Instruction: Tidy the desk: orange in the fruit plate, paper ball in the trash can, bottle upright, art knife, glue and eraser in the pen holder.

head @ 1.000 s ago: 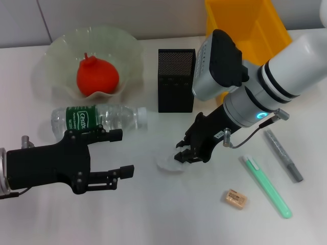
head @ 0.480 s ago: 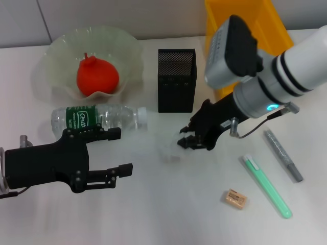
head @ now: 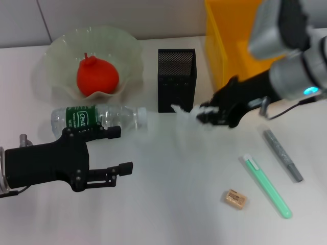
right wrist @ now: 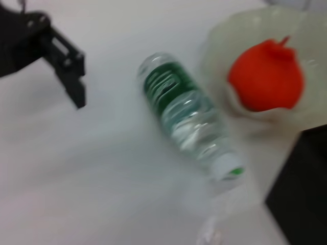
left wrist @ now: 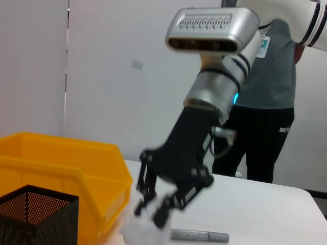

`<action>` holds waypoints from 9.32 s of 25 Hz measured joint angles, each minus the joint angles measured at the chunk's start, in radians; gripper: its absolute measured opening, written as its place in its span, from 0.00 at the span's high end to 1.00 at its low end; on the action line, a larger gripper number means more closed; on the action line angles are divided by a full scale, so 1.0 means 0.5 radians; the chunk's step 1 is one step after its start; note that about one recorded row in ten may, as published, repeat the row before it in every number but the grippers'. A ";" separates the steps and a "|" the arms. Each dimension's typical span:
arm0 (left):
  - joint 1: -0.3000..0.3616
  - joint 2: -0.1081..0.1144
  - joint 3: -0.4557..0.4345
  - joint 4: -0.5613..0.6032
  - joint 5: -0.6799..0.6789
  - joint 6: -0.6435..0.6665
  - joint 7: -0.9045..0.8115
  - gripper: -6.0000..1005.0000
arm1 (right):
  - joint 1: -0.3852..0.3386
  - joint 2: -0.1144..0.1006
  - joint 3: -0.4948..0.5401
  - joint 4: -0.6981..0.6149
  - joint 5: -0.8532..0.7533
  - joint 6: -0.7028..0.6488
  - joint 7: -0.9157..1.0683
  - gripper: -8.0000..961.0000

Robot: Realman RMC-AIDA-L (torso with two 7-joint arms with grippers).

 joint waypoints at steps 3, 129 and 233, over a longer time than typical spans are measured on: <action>-0.002 -0.008 -0.022 0.000 0.003 0.000 0.012 0.19 | -0.025 -0.003 0.112 -0.047 0.056 -0.046 -0.017 0.78; -0.288 -0.107 -0.105 0.404 0.495 -0.367 -0.480 0.19 | -0.392 -0.009 0.981 0.672 0.662 -0.605 -1.277 0.30; -0.679 -0.143 0.925 0.423 1.423 -1.469 -0.925 0.19 | -0.375 -0.015 0.981 0.862 0.634 -0.547 -1.262 0.30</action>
